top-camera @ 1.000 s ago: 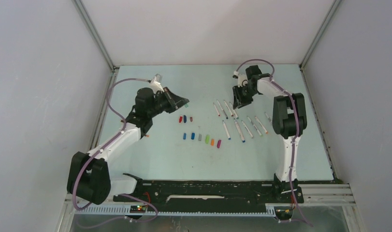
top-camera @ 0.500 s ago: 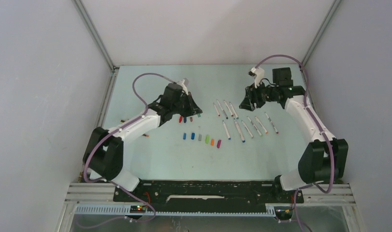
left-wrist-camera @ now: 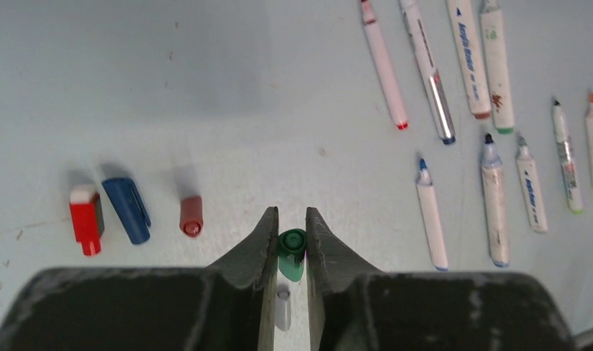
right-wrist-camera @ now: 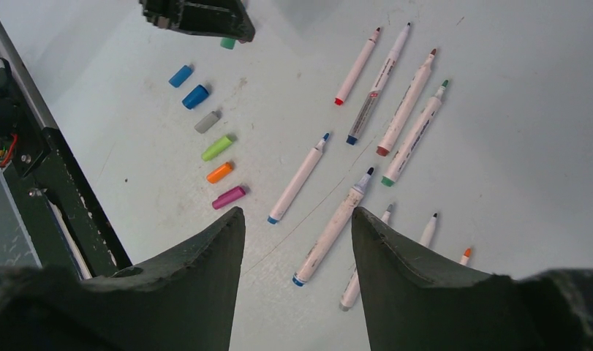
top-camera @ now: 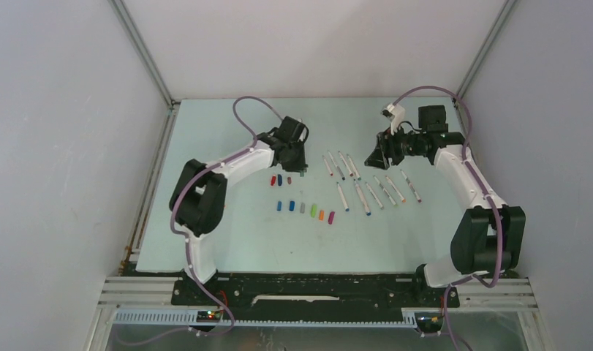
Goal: Open the pen caps
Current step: Place the pen cap at the center of the board, then adjust the pen at the center of the board.
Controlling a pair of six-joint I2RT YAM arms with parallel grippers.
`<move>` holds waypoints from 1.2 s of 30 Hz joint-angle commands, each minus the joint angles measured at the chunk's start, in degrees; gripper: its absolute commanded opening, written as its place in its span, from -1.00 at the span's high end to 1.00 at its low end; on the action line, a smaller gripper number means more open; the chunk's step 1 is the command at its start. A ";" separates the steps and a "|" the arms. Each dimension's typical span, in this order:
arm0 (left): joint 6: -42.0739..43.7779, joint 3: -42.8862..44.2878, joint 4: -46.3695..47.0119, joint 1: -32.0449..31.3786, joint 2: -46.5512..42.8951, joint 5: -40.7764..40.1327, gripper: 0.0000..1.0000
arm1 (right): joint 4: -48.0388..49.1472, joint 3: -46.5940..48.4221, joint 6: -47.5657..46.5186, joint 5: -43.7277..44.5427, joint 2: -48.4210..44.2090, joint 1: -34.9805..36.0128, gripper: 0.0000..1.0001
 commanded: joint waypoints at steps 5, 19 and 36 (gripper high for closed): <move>2.00 12.36 -9.40 0.02 8.54 -4.50 0.53 | 1.06 0.15 -1.34 -2.67 0.50 -1.13 -0.15; 3.70 17.62 -13.56 0.34 12.98 -5.89 0.45 | 0.82 0.15 -1.42 -4.16 1.01 -1.91 -0.14; 8.51 -15.91 8.37 0.84 -25.57 -22.26 0.13 | -0.22 0.17 -3.02 -6.79 -0.18 -1.97 -0.13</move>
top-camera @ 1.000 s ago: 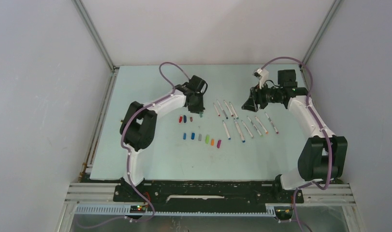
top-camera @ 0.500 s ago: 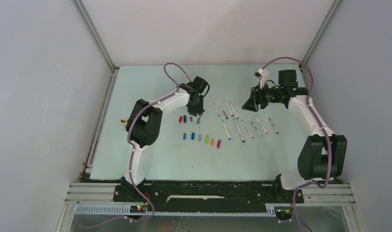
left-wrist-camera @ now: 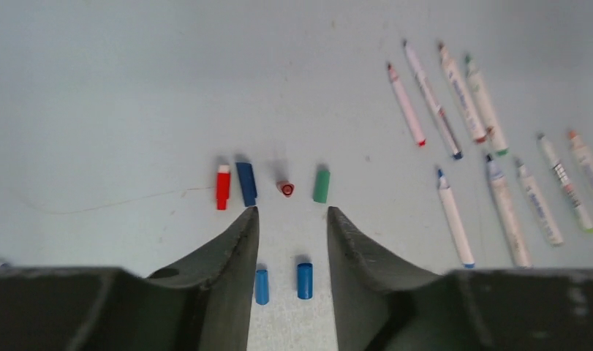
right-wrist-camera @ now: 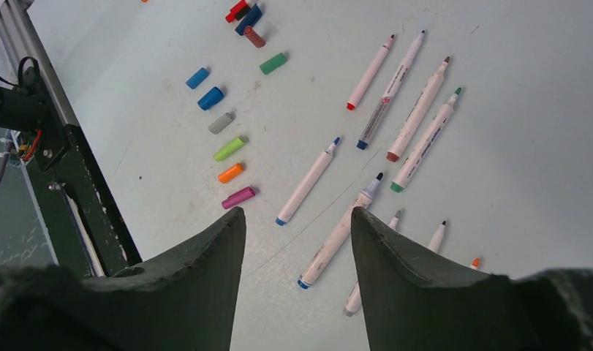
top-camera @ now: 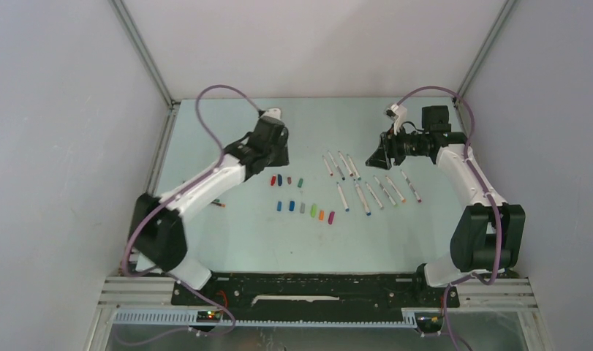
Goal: Open the pen caps
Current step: Adjust the pen at the center of the board.
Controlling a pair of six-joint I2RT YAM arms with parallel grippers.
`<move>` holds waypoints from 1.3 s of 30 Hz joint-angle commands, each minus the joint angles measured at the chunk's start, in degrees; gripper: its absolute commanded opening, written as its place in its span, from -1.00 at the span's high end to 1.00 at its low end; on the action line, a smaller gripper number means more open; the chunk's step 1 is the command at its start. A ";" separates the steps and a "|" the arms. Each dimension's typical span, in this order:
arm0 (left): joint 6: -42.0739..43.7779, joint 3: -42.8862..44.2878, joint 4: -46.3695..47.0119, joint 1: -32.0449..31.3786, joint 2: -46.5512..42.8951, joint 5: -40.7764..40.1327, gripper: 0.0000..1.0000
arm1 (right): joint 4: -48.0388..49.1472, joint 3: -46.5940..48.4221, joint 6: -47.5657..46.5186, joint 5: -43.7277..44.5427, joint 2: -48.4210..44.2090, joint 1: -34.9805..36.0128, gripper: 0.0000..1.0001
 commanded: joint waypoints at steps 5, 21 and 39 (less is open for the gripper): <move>-1.74 -20.30 10.88 4.88 -18.44 -14.28 -0.23 | -0.20 0.16 -2.22 -2.41 -0.97 -0.22 -0.13; -18.76 -32.72 6.89 34.63 -24.54 -3.52 -0.46 | -0.31 0.21 -2.69 -2.99 0.25 -0.20 -0.13; -22.69 -30.55 4.50 41.19 -9.52 2.93 0.32 | -0.62 0.21 -2.87 -2.99 0.70 -0.21 -0.12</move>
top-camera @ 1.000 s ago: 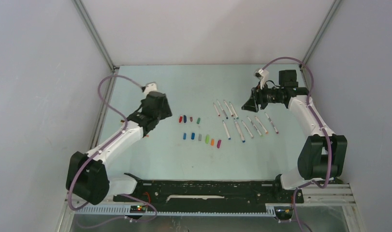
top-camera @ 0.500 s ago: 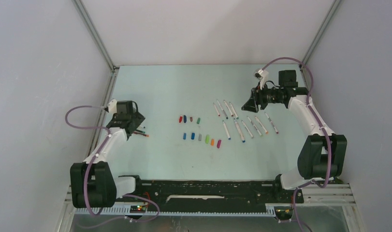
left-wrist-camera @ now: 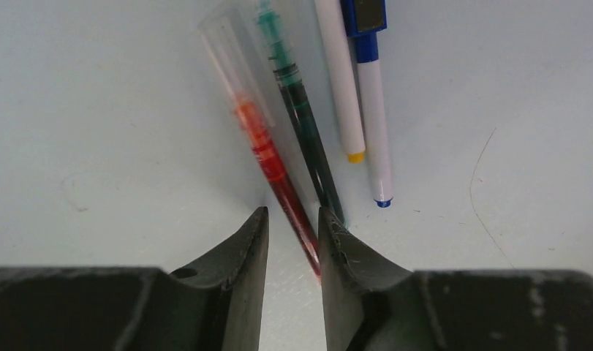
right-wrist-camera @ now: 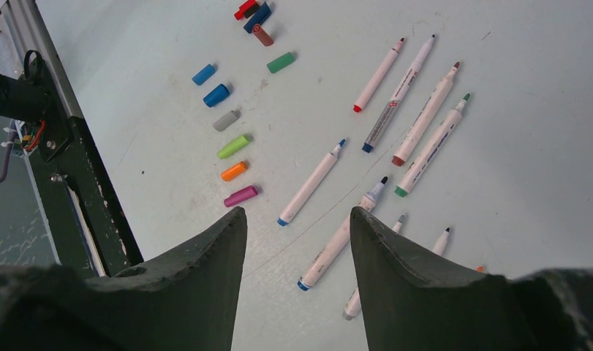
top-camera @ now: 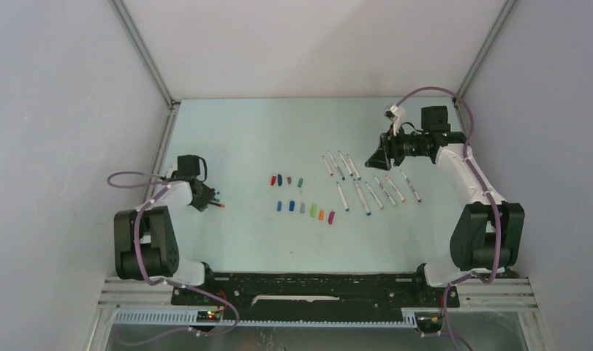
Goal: Open the pen caps
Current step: Adjust the pen at the center of the board.
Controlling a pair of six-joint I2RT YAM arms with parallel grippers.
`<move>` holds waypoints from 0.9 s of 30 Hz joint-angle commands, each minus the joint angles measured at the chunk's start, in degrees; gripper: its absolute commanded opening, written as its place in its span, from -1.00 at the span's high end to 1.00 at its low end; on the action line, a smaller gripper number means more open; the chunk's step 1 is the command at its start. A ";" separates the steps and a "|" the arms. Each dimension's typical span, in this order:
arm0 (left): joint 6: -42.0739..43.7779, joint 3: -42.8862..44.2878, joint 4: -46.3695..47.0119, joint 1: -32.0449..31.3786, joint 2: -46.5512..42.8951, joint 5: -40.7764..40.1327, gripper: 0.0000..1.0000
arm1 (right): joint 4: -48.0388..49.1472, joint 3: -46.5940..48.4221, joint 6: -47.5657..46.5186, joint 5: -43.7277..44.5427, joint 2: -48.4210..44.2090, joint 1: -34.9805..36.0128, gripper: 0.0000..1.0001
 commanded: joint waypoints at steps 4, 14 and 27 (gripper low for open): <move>-0.92 3.19 0.93 0.87 2.04 2.04 0.31 | -0.03 0.21 -0.83 -1.09 0.15 -0.23 -0.12; -0.86 3.39 -1.03 0.96 3.04 1.57 0.57 | -0.06 0.21 -0.83 -1.17 0.25 -0.25 -0.12; -4.51 -5.28 -1.67 0.98 -7.50 1.29 0.69 | -0.11 0.21 -1.01 -1.33 -0.24 -0.39 -0.12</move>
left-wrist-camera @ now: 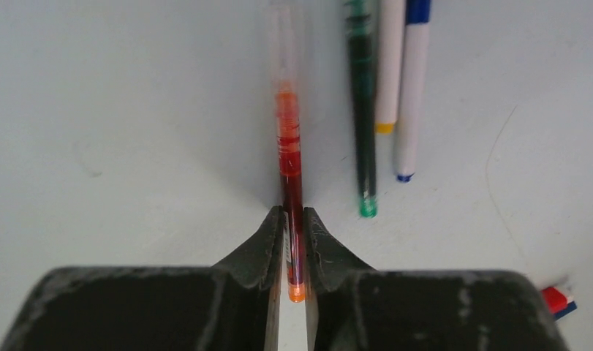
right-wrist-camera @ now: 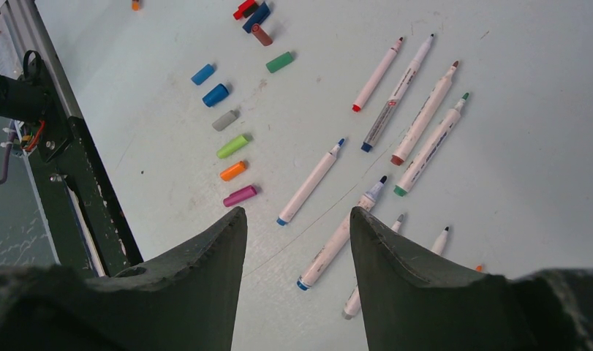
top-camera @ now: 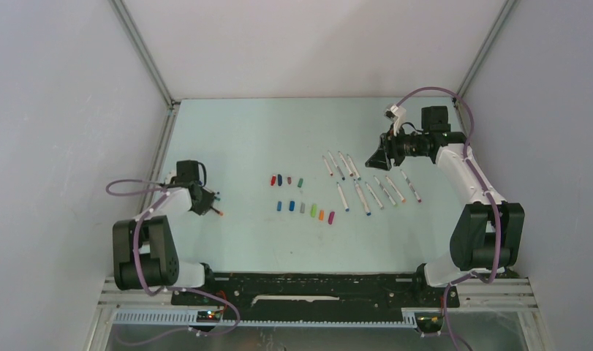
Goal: Open the pen caps
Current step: Adjust the pen at the center of the board.
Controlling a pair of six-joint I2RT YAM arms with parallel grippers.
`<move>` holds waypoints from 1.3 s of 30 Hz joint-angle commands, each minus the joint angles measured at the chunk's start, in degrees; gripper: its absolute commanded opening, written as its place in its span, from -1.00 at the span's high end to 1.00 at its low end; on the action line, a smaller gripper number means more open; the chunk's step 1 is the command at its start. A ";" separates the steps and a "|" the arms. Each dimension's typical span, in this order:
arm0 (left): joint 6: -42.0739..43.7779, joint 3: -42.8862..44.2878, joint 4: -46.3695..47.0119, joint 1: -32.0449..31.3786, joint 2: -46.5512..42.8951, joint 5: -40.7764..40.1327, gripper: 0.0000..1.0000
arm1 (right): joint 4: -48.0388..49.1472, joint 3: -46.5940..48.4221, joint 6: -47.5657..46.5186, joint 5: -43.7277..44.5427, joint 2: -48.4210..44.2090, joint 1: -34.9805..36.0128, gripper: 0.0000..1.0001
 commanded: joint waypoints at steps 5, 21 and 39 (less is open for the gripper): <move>-2.81 -5.59 -2.87 0.40 -7.49 1.98 0.69 | -0.07 0.21 -0.99 -1.53 -0.34 -0.36 -0.12; -3.01 -10.65 -0.87 -1.64 -7.41 9.34 0.49 | -0.16 0.21 -1.12 -1.79 -0.88 -0.36 -0.12; 1.78 -9.41 -10.48 -1.83 -14.83 12.06 0.93 | -0.50 0.21 -1.73 -3.39 -1.86 -0.36 -0.12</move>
